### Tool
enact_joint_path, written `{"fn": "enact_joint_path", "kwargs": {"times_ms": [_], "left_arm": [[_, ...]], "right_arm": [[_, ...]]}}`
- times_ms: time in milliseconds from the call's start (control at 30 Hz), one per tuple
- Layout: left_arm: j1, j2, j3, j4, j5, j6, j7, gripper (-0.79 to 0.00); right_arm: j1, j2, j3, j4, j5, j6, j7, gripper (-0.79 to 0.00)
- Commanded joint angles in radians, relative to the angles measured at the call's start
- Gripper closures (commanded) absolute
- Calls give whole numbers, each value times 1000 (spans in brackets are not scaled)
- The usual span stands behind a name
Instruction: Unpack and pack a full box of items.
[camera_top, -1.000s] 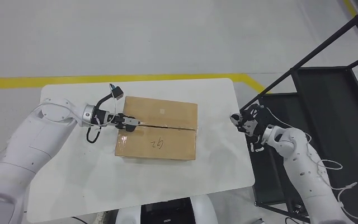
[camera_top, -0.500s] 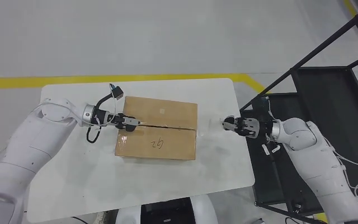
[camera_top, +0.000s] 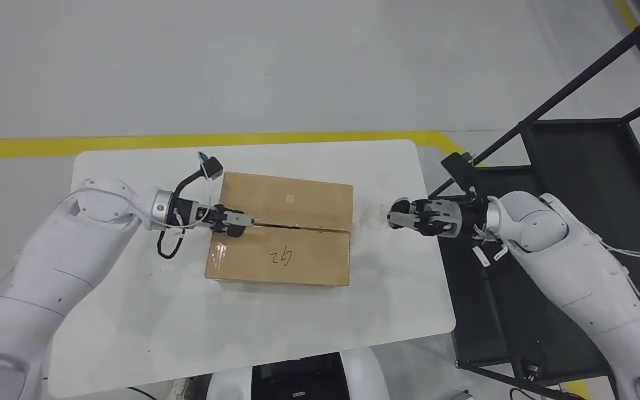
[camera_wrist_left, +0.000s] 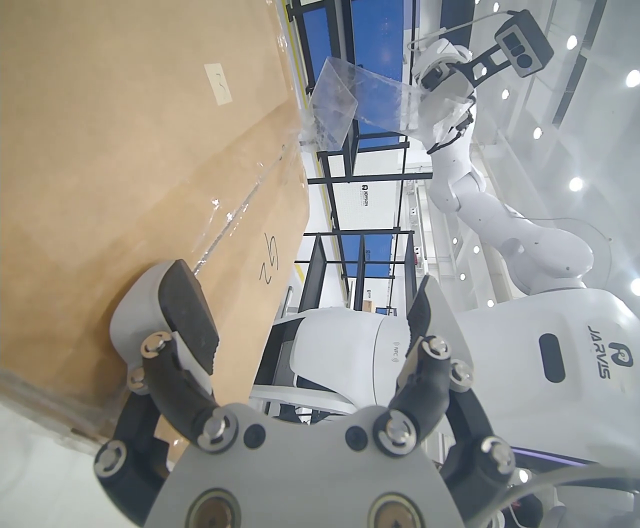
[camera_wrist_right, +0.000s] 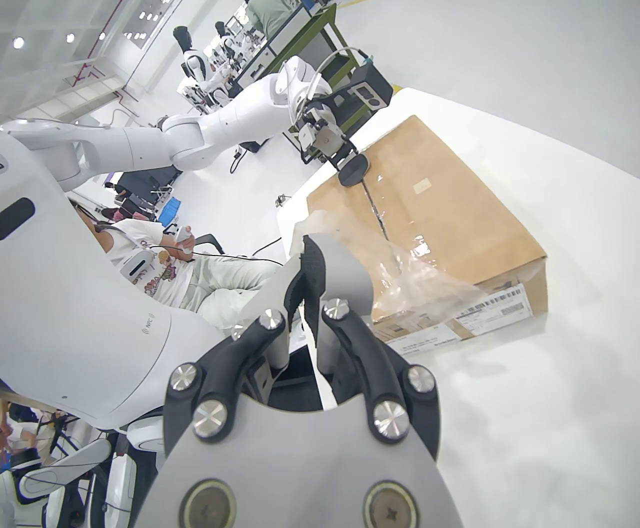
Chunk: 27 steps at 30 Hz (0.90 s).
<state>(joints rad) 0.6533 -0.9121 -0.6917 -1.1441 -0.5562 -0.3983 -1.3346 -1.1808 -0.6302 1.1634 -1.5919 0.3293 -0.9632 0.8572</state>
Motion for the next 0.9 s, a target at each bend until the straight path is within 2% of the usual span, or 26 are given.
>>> {"fn": "enact_joint_path", "kwargs": {"times_ms": [0, 300, 667, 867], "left_arm": [[7, 2, -10, -5, 8, 2, 3, -785], [34, 10, -48, -33, 39, 24, 8, -785], [52, 19, -117, -71, 61, -7, 46, -785], [80, 35, -173, -108, 88, -20, 70, -785]], "right_arm": [[45, 4, -37, 8, 6, 1, 1, 0], [192, 28, -178, -11, 66, -24, -24, 0], [280, 89, -266, -58, 172, -49, -49, 0], [295, 104, -300, -1, 153, -49, -49, 0]]}}
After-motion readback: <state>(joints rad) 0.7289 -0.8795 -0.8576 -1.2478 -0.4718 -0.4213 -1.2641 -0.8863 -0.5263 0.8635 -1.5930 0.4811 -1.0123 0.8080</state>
